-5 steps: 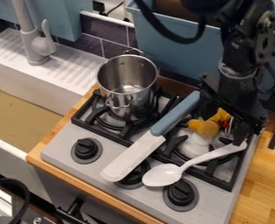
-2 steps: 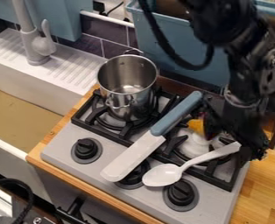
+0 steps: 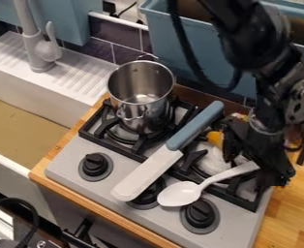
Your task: Put the plastic spoon inside the silver pot
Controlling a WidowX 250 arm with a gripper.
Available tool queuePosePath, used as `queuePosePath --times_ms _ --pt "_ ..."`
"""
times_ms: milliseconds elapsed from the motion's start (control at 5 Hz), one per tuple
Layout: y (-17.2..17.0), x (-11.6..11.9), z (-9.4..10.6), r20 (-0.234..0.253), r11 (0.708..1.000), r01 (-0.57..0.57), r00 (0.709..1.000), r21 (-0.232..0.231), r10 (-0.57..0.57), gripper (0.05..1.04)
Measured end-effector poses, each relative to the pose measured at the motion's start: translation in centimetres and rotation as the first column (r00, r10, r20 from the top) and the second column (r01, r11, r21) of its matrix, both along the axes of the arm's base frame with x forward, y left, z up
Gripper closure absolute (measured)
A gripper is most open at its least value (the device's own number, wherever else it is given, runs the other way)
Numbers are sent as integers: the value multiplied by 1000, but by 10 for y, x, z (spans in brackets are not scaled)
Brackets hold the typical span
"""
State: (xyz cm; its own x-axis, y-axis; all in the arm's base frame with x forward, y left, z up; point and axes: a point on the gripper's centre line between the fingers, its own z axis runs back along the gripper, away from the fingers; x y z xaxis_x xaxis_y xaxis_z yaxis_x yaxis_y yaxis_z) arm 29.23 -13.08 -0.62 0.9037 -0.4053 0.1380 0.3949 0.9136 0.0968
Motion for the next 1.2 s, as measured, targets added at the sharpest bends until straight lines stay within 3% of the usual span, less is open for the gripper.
queuePosePath --times_ms 200,400,600,800,1200 --pt "-1 2 -2 18 1000 5 1000 4 -6 130" --pt "0 -1 -4 8 1000 2 1000 5 -2 395" --pt "1 -2 -3 -2 1000 -5 1000 9 5 529" --pt "1 0 -2 1 1000 -14 1000 0 14 752" --pt "2 -4 3 -25 998 -55 998 -27 54 1007"
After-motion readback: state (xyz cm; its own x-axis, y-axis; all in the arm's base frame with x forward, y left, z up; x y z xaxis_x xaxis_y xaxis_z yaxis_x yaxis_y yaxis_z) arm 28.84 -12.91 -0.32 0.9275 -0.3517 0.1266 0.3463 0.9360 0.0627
